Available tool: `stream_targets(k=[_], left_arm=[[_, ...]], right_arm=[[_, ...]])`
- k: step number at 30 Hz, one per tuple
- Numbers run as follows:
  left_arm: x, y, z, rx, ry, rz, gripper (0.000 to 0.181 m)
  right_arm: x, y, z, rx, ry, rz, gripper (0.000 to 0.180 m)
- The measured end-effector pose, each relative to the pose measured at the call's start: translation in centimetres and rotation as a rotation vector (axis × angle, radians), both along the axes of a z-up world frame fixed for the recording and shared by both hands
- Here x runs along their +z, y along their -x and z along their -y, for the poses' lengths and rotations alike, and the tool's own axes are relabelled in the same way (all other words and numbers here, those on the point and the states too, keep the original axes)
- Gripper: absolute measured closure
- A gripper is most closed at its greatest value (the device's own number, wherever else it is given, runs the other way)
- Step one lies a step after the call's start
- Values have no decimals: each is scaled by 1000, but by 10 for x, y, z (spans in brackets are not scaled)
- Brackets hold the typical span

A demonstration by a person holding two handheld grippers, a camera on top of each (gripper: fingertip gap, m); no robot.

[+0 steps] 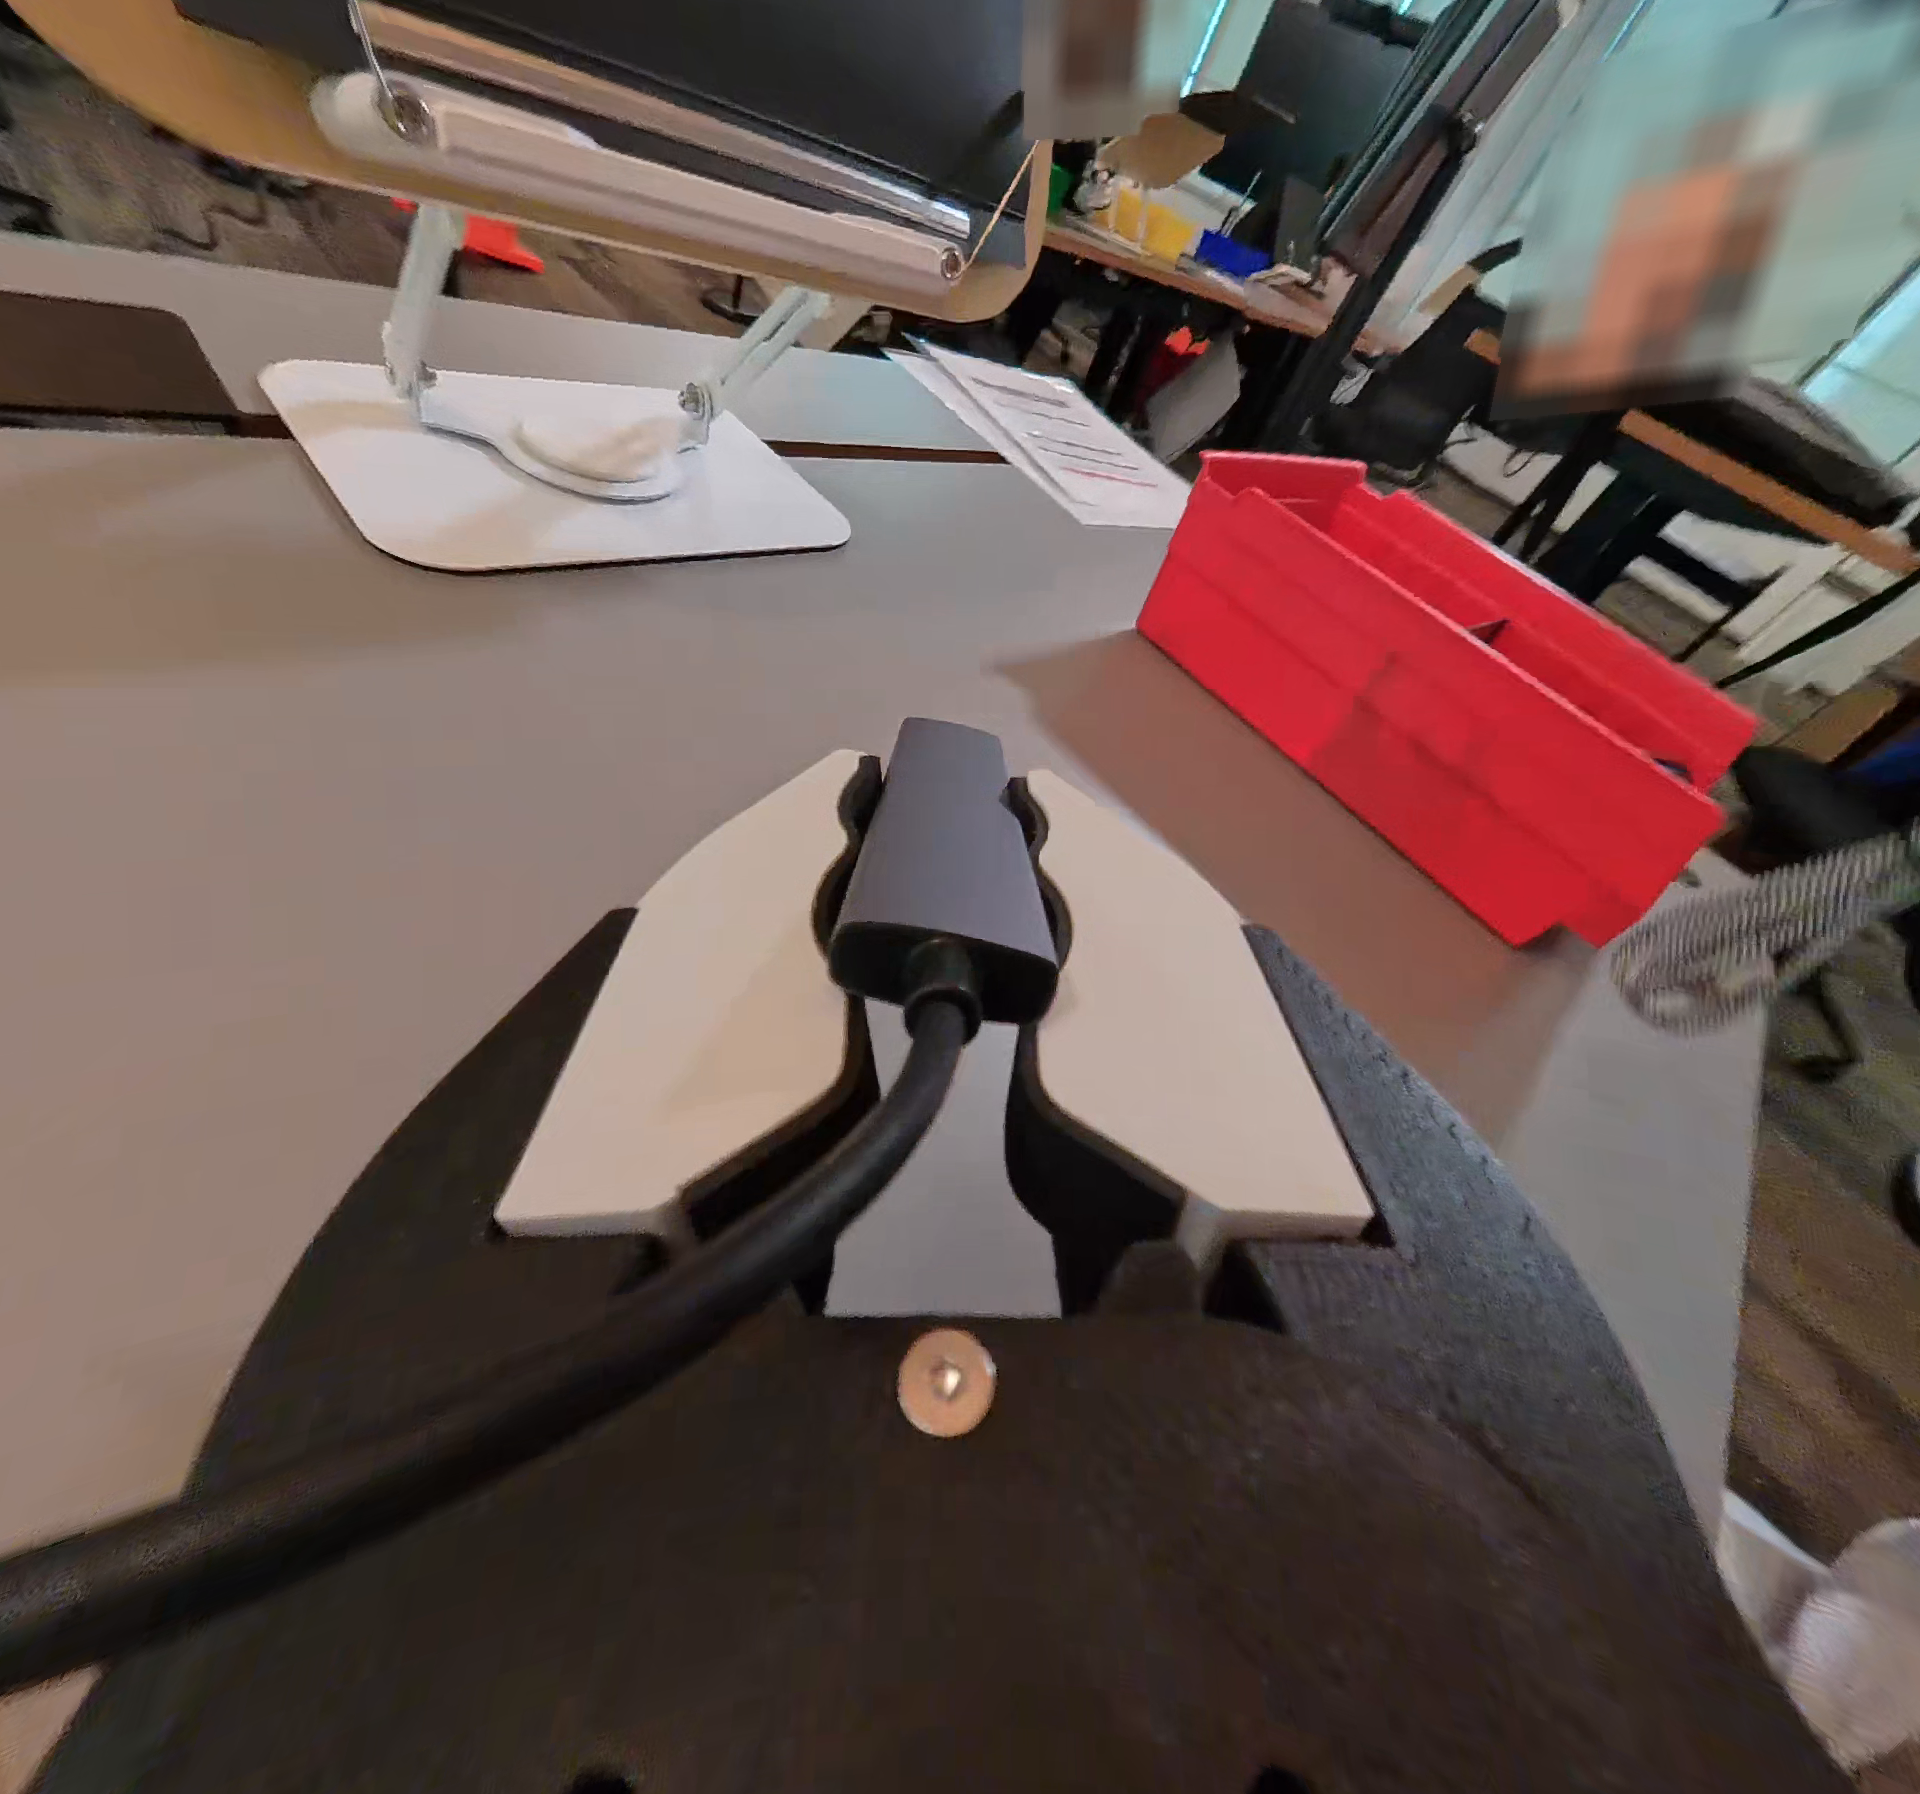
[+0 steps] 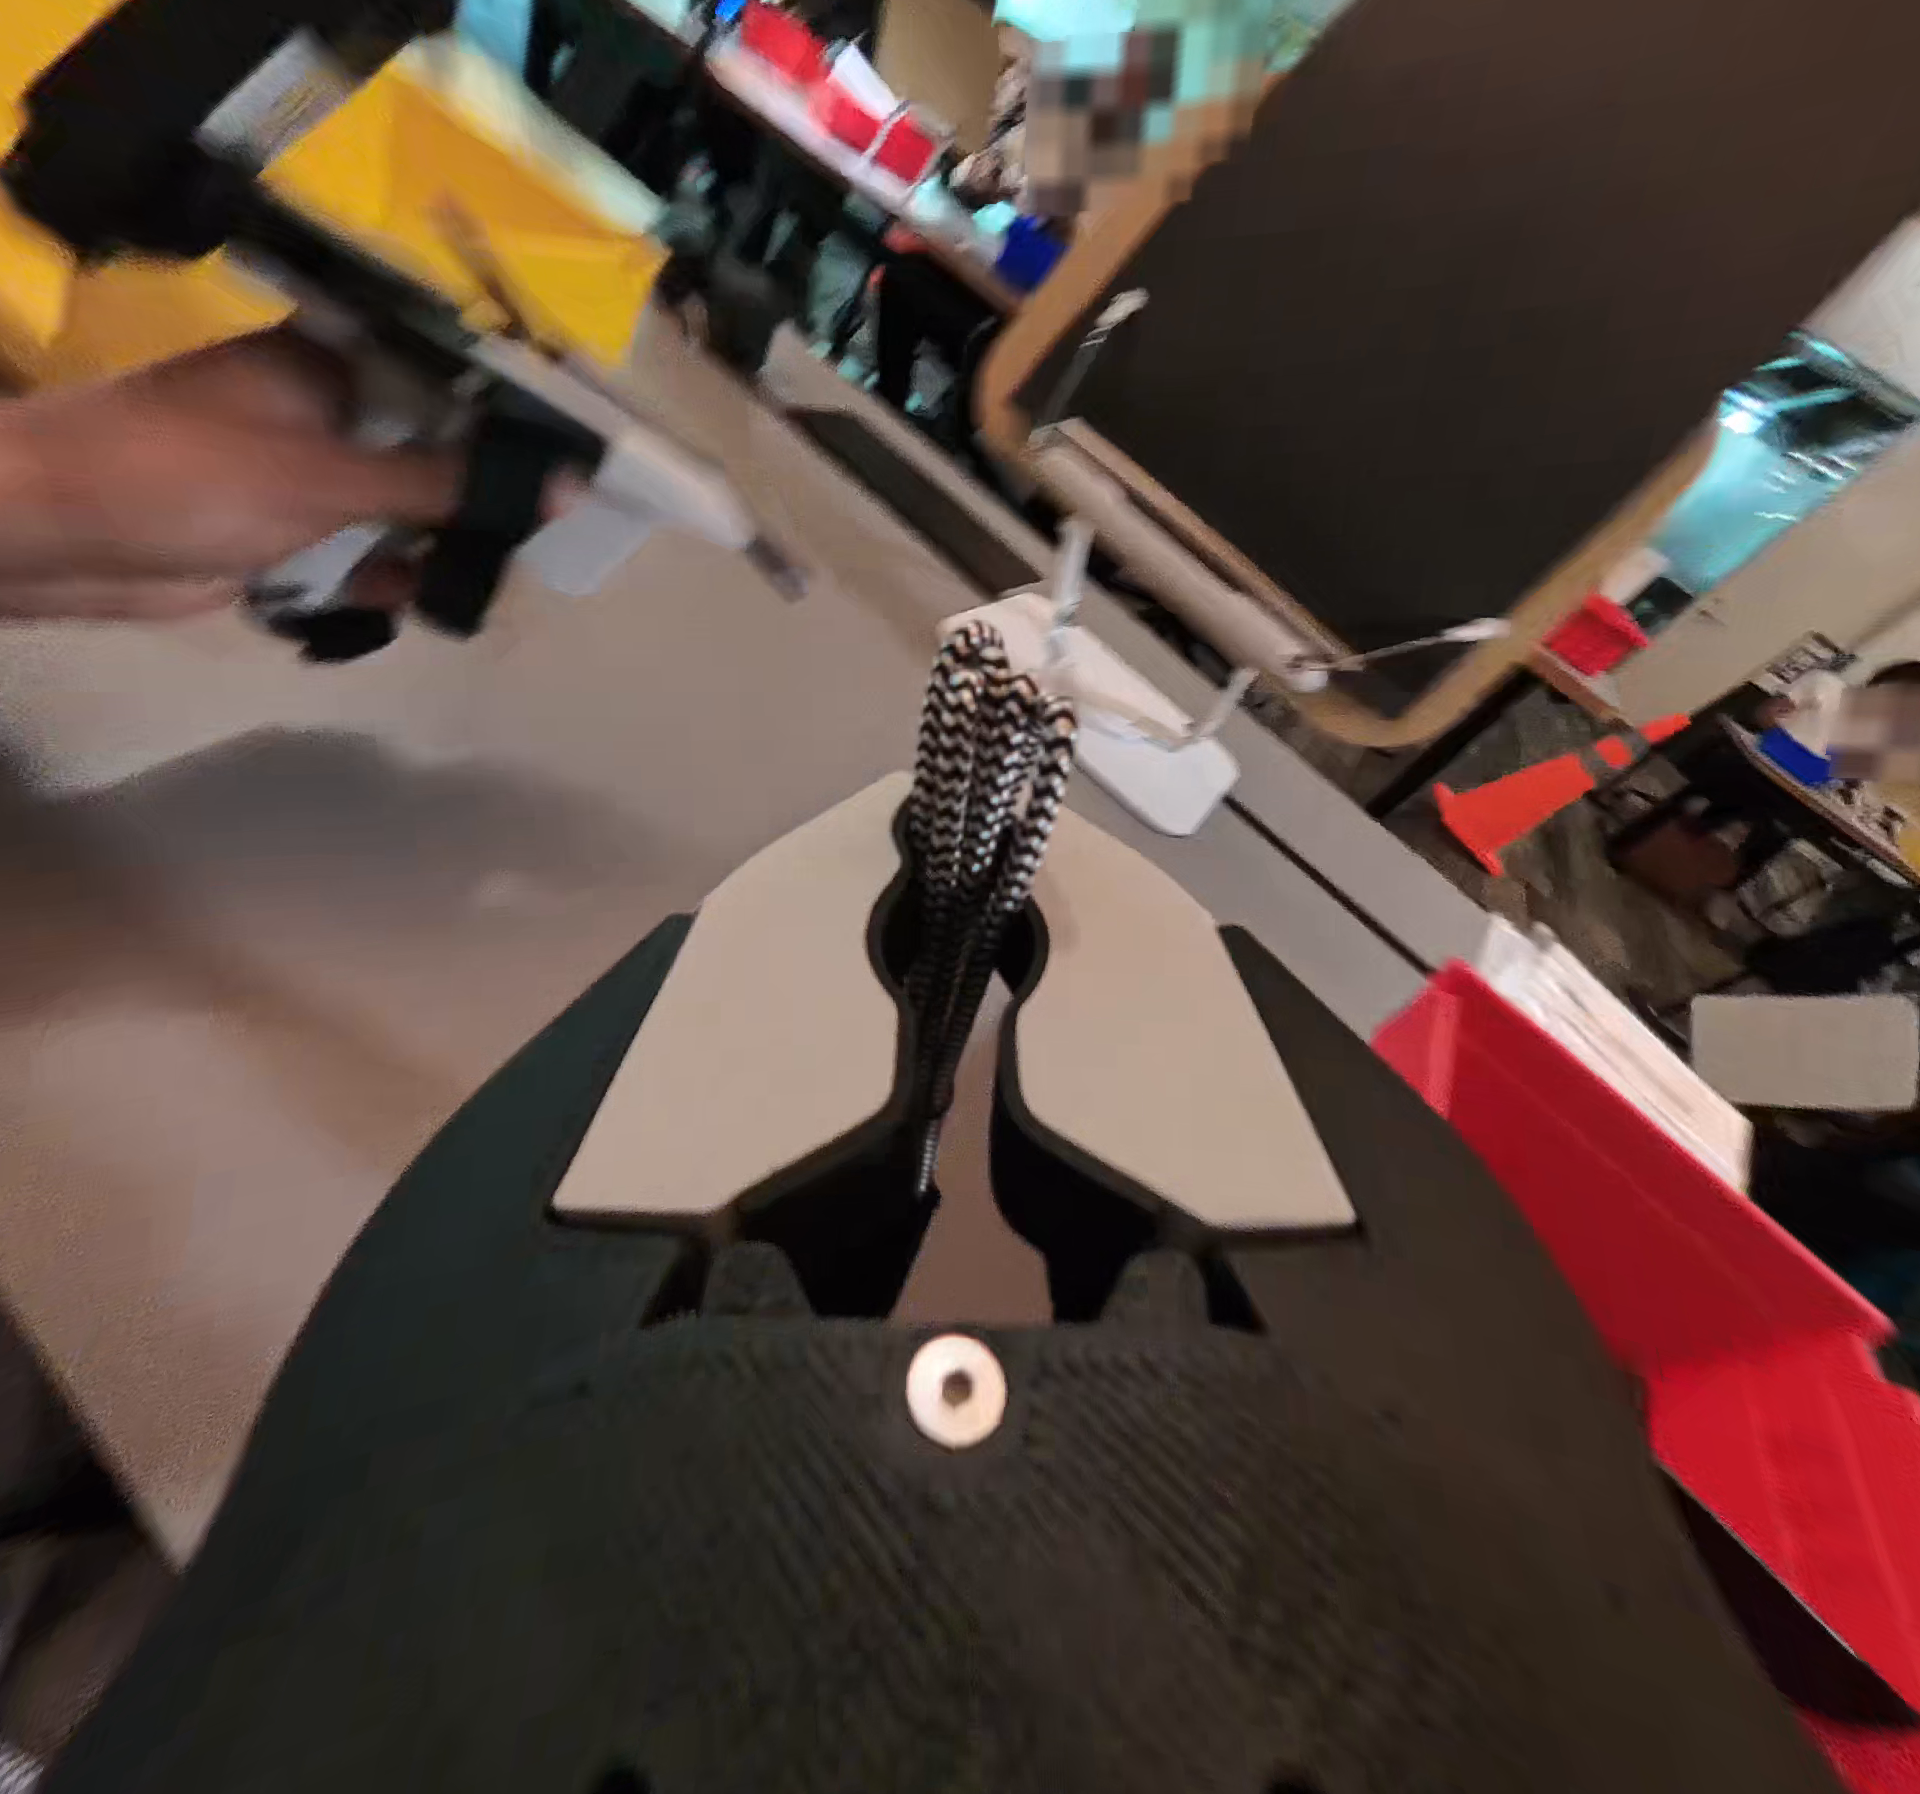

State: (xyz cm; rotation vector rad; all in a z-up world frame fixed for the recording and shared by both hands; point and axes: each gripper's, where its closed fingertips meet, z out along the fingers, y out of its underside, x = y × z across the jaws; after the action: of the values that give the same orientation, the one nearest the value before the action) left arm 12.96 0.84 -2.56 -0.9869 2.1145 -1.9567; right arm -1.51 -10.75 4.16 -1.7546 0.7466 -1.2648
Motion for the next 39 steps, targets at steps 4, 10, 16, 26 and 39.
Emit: stream_targets(k=[4,10,16,26,39], left_arm=[[-11,1,9,-68,76,-66,154],[-14,6,21,-114,100,-83,154],[-21,13,29,-155,69,-86,154],[-25,18,33,-192,56,-91,154],[-25,23,36,-216,67,-110,154]], right_arm=[[81,17,116,-215,-162,268,169],[95,52,235,-365,-149,454,169],[-18,4,236,-266,320,17,128],[-16,18,245,-217,52,-54,132],[-34,37,237,-180,-36,-320,144]])
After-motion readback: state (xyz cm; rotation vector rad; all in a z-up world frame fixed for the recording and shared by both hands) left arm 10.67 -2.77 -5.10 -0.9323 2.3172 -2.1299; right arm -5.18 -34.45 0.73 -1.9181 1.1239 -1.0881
